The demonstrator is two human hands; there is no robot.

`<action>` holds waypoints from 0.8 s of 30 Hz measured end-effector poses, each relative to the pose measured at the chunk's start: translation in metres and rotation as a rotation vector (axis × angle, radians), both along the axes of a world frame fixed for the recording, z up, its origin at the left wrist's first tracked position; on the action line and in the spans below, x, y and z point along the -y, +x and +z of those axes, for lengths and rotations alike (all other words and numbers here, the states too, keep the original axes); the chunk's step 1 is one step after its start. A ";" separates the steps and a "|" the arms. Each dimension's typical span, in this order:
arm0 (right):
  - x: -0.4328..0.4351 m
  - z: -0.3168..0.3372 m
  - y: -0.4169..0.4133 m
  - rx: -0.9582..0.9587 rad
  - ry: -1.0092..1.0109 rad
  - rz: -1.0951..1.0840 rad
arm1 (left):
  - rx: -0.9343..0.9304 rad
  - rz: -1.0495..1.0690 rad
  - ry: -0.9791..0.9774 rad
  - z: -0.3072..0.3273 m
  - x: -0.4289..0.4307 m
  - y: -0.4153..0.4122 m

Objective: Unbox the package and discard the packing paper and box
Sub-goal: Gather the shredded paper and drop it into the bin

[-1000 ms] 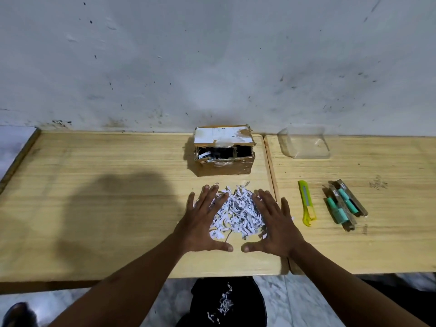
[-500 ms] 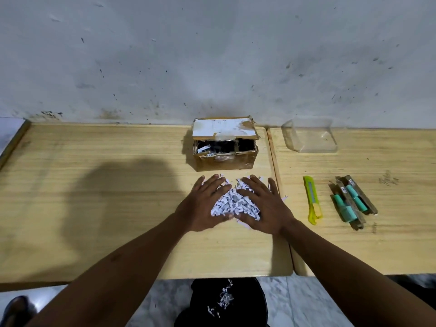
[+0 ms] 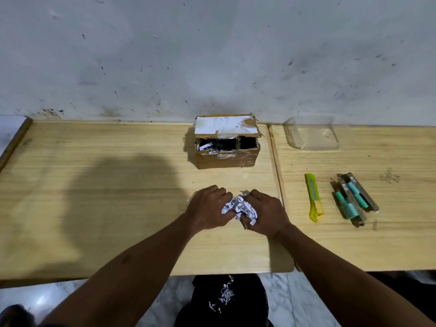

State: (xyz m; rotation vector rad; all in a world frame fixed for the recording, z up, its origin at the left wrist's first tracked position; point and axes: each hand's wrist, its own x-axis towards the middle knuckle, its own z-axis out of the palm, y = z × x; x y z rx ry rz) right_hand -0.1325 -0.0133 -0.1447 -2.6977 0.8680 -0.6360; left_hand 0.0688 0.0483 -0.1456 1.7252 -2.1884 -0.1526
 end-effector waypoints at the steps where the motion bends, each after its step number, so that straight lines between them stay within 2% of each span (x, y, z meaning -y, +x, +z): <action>1: -0.004 0.001 0.002 0.005 0.011 -0.007 | -0.038 0.021 0.014 0.002 -0.004 -0.003; 5: -0.023 0.010 -0.001 -0.015 0.080 -0.015 | -0.120 0.082 0.083 0.013 -0.024 -0.012; 10: -0.076 0.016 -0.024 -0.082 0.234 0.034 | -0.138 0.067 0.159 0.022 -0.079 -0.034; 15: -0.149 0.022 -0.049 -0.036 0.407 0.004 | -0.183 0.058 0.287 0.025 -0.147 -0.059; 20: -0.209 0.011 -0.069 -0.048 0.566 -0.096 | -0.271 0.126 0.504 0.018 -0.202 -0.086; 24: -0.229 -0.016 -0.077 -0.205 0.795 -0.275 | -0.280 0.367 0.786 -0.003 -0.214 -0.107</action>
